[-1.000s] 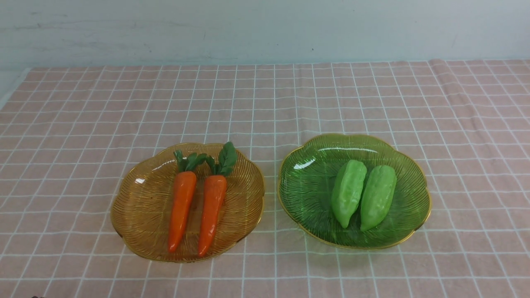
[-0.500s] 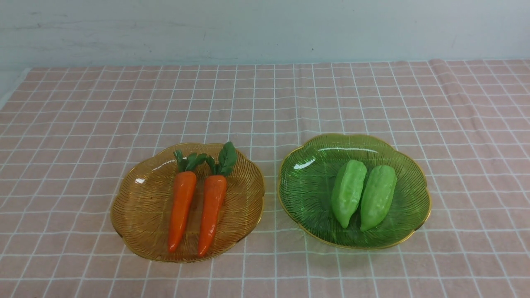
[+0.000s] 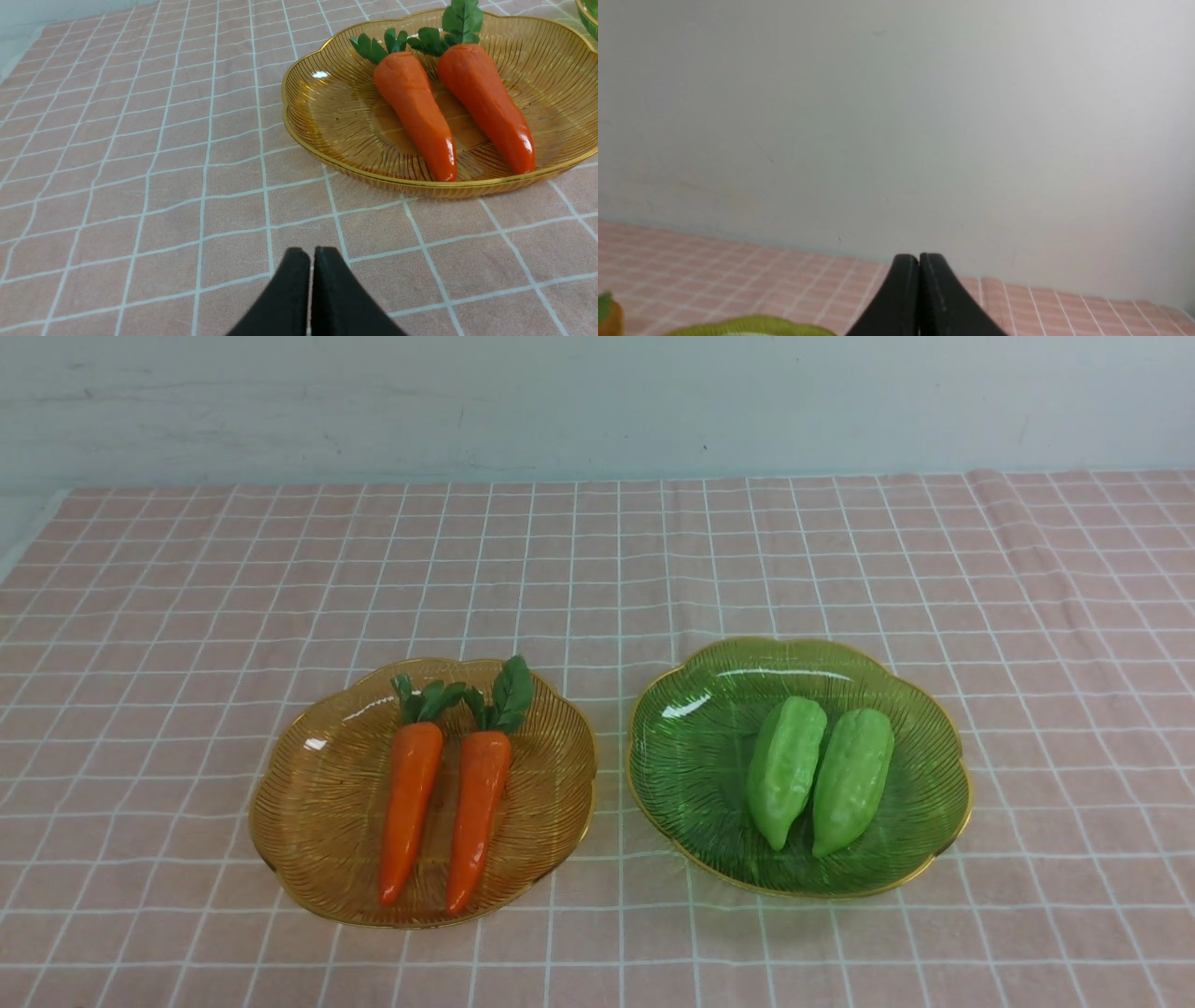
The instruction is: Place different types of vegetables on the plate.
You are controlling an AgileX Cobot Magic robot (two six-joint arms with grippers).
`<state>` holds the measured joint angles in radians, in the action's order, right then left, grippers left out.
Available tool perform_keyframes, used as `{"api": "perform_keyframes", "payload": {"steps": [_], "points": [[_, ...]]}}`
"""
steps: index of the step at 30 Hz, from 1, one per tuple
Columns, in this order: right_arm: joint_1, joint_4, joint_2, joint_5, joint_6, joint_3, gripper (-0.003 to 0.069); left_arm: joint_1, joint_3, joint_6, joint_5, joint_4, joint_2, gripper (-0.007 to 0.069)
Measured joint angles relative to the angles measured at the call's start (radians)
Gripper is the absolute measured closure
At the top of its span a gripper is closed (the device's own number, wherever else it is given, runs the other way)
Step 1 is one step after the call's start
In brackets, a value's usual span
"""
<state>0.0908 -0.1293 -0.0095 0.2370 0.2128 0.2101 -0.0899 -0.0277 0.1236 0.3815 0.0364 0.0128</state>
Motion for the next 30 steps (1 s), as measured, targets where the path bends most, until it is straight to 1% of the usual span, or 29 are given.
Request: {"api": "perform_keyframes", "payload": {"steps": [6,12,16,30], "points": [[-0.05,0.021,0.0,0.026,-0.011,-0.072,0.0674,0.0,0.0,0.0,0.0,0.0,0.0,0.0628],[-0.07,0.024,0.0,0.07,-0.026,-0.226,0.0674,0.0,0.0,0.0,0.0,0.0,0.0,0.0628],[-0.07,0.009,0.0,0.152,-0.058,-0.237,0.0674,0.0,0.0,0.0,0.001,0.0,0.0,0.0628],[-0.07,0.006,0.0,0.153,-0.067,-0.237,0.0674,0.0,0.0,0.0,0.001,0.0,0.0,0.0628]]}}
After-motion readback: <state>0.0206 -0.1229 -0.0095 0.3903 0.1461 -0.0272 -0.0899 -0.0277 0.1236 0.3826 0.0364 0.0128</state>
